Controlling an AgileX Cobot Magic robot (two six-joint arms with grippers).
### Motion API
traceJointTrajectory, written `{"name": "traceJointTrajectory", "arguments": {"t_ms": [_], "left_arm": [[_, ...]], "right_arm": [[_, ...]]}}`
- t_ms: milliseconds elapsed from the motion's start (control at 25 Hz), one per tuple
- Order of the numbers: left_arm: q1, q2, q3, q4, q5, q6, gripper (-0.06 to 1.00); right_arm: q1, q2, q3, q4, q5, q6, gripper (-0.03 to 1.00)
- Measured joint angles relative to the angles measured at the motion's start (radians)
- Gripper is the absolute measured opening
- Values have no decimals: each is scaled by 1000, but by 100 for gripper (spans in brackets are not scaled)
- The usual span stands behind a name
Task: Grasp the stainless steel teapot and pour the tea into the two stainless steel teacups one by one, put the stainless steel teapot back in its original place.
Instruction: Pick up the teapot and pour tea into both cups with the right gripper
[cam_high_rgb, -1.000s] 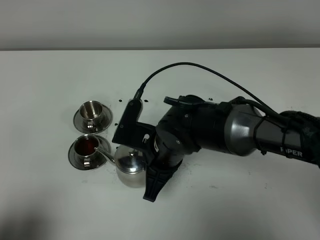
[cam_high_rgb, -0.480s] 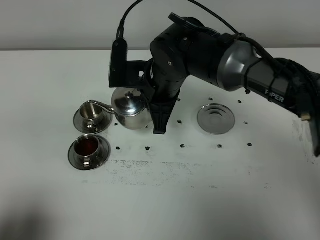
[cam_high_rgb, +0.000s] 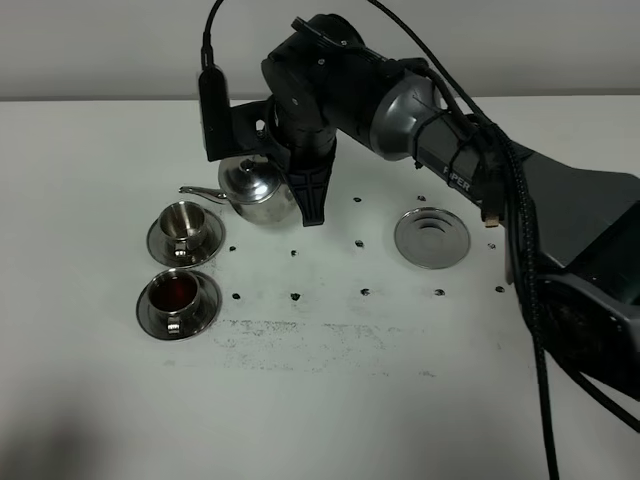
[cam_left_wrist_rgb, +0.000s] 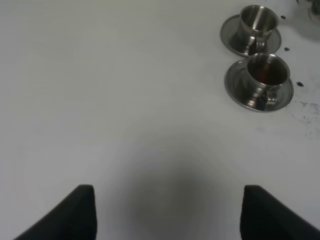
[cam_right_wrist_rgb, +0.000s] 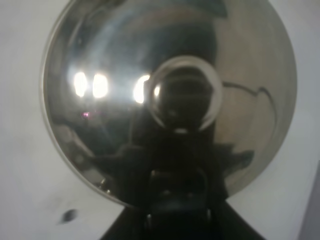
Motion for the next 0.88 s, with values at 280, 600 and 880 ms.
{"name": "traceJointTrajectory", "arguments": {"t_ms": [280, 600, 880], "left_arm": [[0, 0, 0, 0, 0, 0, 59], [0, 0, 0, 0, 0, 0, 59], [0, 0, 0, 0, 0, 0, 59]], "right_arm": [[0, 56, -56, -73, 6, -38, 19], [15, 79, -57, -122, -4, -60, 19], [54, 89, -57, -183, -22, -81, 19]]}}
